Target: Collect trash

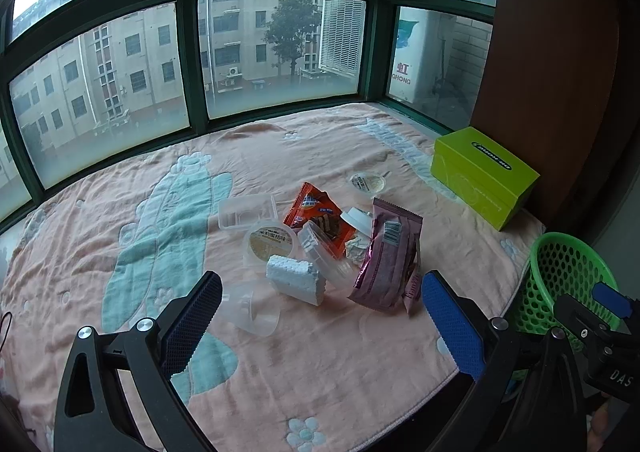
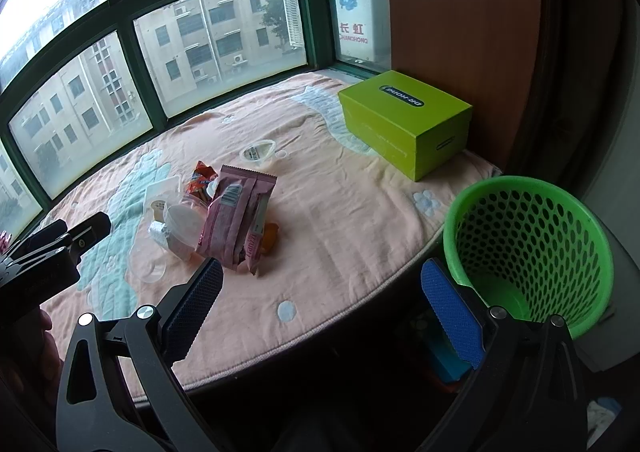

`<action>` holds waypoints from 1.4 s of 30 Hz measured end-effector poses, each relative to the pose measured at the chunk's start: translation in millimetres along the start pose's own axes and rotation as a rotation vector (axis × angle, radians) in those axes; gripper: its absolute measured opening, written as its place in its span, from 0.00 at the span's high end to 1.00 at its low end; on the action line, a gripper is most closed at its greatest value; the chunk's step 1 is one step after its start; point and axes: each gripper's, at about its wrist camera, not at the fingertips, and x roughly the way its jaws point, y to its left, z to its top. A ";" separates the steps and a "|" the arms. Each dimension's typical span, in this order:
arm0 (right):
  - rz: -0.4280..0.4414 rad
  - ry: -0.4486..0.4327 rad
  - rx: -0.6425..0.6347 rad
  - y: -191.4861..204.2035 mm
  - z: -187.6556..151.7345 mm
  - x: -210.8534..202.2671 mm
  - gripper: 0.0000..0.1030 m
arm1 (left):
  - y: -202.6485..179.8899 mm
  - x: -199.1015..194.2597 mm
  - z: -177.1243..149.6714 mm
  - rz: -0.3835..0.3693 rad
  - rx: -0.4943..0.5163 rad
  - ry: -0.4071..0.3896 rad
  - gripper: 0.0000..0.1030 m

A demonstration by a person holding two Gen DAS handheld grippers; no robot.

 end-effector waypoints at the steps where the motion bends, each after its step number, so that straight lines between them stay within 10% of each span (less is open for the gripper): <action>1: 0.001 0.001 -0.001 0.7 -0.1 0.4 0.05 | 0.7 1.0 0.1 0.000 -0.001 0.001 0.06; 27: 0.047 0.048 -0.041 14.0 12.2 34.2 0.05 | 20.9 18.6 6.8 0.034 -0.021 0.023 0.06; 42: 0.220 0.146 -0.035 42.7 30.9 95.4 0.06 | 72.5 34.9 9.9 0.097 -0.084 0.050 0.06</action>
